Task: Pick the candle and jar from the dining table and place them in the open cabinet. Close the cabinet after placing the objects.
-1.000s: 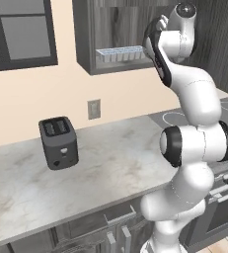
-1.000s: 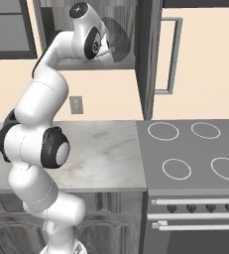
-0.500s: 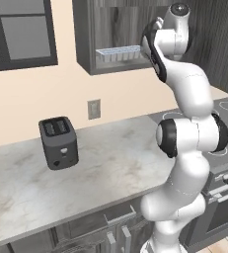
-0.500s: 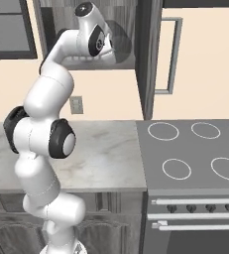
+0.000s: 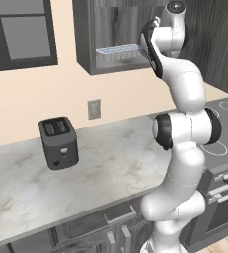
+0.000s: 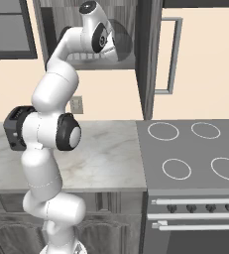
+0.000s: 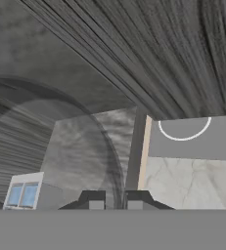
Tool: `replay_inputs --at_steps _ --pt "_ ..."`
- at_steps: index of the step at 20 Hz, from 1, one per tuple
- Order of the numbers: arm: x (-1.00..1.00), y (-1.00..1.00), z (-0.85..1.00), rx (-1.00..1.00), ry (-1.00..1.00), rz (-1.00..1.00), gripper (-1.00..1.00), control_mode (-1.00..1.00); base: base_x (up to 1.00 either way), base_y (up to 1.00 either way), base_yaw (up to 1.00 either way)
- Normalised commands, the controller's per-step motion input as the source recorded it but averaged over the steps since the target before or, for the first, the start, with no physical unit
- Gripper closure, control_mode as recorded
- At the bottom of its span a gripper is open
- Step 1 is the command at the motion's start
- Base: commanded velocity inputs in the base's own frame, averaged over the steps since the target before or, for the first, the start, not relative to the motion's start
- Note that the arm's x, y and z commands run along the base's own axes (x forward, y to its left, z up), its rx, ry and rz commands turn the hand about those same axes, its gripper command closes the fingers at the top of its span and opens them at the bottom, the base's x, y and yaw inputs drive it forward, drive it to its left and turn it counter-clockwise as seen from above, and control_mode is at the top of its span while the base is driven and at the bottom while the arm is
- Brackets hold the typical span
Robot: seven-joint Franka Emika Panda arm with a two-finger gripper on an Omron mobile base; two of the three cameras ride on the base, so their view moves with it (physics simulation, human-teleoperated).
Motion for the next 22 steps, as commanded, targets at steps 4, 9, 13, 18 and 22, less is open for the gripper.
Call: replay_inputs --at_steps 4,9,13,18,22 --pt "0.27 0.0 0.0 0.0 0.09 0.0 -1.0 -1.0 0.0 0.0 0.0" --pt "0.19 0.0 0.0 0.0 0.04 -0.01 -1.0 -1.0 0.0 0.0 0.0" --pt "0.15 0.0 0.0 0.0 0.01 0.0 -1.0 -1.0 0.0 0.0 0.0" --pt "0.18 0.0 0.0 0.0 0.0 0.0 -1.0 -1.0 0.0 0.0 0.0" --pt "0.18 0.0 0.0 0.0 -0.01 0.0 -1.0 -1.0 0.0 0.0 0.0"
